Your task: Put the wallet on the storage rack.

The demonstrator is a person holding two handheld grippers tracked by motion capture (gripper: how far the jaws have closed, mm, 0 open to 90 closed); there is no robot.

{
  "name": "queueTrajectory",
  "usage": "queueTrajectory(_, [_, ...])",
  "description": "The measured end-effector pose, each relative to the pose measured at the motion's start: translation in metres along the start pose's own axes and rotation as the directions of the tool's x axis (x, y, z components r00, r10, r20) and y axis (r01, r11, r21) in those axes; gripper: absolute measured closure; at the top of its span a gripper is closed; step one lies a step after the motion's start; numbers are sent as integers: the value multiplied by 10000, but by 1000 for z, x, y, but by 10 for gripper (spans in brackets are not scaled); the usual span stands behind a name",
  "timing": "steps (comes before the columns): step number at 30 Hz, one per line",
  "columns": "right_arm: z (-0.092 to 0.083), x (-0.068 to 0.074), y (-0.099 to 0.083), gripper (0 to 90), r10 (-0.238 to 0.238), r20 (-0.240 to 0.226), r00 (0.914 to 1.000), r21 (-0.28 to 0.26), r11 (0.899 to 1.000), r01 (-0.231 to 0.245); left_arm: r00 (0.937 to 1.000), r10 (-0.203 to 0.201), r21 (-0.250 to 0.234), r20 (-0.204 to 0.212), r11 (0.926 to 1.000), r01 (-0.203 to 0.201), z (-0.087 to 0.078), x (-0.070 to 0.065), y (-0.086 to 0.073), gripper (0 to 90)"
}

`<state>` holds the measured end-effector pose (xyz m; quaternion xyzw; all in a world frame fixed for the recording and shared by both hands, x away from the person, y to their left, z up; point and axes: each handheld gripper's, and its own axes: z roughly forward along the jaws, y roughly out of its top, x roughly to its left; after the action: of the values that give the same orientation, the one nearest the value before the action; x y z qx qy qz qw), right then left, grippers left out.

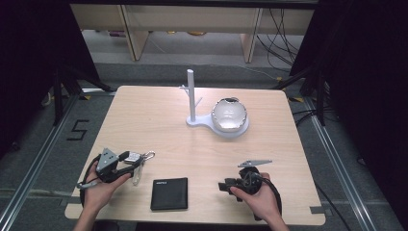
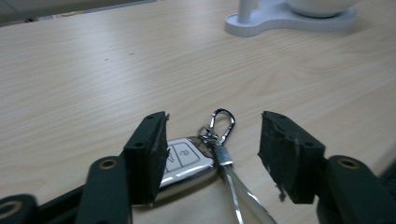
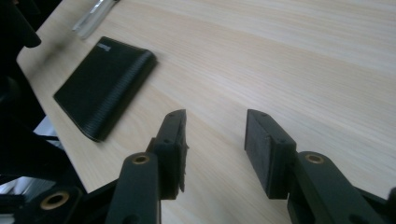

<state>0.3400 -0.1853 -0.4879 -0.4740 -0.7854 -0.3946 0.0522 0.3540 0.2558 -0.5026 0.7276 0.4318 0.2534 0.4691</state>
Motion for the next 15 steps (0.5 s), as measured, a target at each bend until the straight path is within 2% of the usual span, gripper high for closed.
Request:
queueTrajectory(1, [3,-1,4,596,-419,-77,9991,7,9991,419,10000,0,0,0,10000,0,0,0,0,462])
queueTrajectory(2, [5,4,7,596,-143,-132,9998,206,9997,146,9998,39,227,201,9997,-43,-2,-3,-1,496])
queueTrajectory(3, [9,4,10,597,-423,-229,9988,256,9988,429,9998,88,383,154,9992,-94,-3,-5,-1,512])
queueTrajectory(8, [23,20,24,596,-306,-805,9963,770,9964,368,9996,228,429,182,9988,-235,-1,-9,-1,570])
queueTrajectory(9, [26,26,25,597,-15,-890,9960,979,9951,102,9994,240,429,236,9988,-250,0,-8,-1,572])
queueTrajectory(10, [30,27,28,597,-267,-972,9949,1053,9938,370,9996,210,467,170,9987,-218,1,-9,-2,571])
queueTrajectory(11, [33,31,30,597,-110,-906,9958,1308,9911,228,9996,216,456,169,9987,-223,1,-9,-3,570])
queueTrajectory(13, [40,38,34,596,-169,-838,9963,1466,9888,291,9997,168,401,162,9990,-174,2,-9,-4,567])
queueTrajectory(14, [43,43,36,596,10,-852,9964,1711,9852,137,9997,168,401,162,9990,-174,2,-9,-4,564])
queueTrajectory(15, [46,45,38,595,-90,-909,9958,1742,9844,248,9996,224,395,197,9990,-231,0,-10,-3,563])
